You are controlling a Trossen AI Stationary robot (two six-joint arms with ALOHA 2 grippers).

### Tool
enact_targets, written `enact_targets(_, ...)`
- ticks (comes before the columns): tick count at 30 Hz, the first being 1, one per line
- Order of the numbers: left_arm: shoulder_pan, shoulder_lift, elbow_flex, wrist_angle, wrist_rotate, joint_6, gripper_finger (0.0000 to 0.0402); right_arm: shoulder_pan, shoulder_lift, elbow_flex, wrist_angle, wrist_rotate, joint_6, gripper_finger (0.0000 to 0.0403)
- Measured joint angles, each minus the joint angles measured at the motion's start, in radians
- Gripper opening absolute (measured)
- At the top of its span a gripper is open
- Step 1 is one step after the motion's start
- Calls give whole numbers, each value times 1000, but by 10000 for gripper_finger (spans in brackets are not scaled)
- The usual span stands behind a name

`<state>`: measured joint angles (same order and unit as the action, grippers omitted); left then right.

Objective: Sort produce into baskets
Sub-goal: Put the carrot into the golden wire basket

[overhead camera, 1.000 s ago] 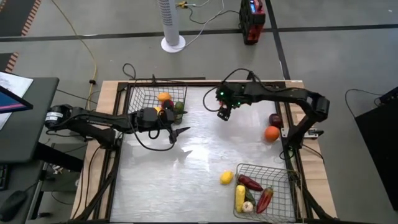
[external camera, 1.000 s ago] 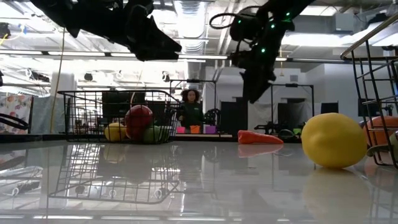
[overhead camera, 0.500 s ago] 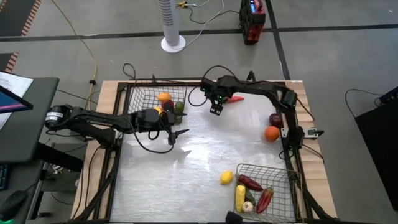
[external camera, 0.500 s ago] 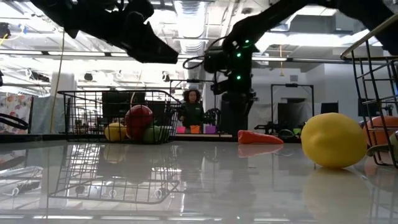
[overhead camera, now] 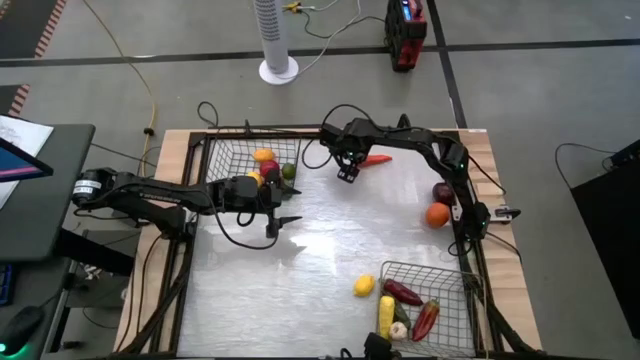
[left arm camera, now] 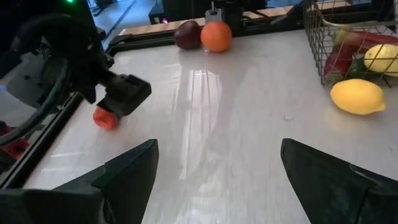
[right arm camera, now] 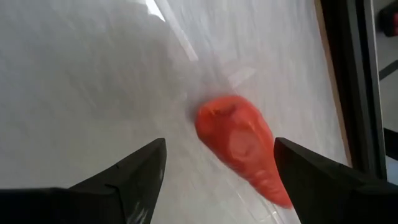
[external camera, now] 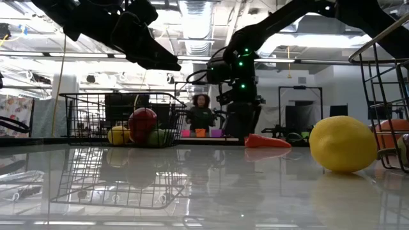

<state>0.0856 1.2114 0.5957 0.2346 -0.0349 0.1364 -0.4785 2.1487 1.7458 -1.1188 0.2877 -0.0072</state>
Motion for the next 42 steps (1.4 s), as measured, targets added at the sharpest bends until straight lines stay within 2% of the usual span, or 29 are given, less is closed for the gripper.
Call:
enact_targets(10,0,0,0,0,0,-2,327,0,0,0,16,7,-21,324)
enact_targets(22,0,-1,-1,2,-4,2,327,36,-1,0,-83,-52,-106,324)
enact_targets(26,0,-1,-1,11,-29,2,327,52,-7,26,-106,46,-79,324)
enact_targets(32,29,6,61,-13,-44,36,327,53,-144,43,-70,27,-57,324)
enact_targets(35,83,38,104,-32,31,35,327,52,-246,20,-37,0,-14,324)
enact_targets(37,121,86,156,-51,74,41,327,57,-335,-28,19,-11,16,324)
enact_targets(42,188,294,321,-146,82,89,327,95,-533,-207,157,-5,78,324)
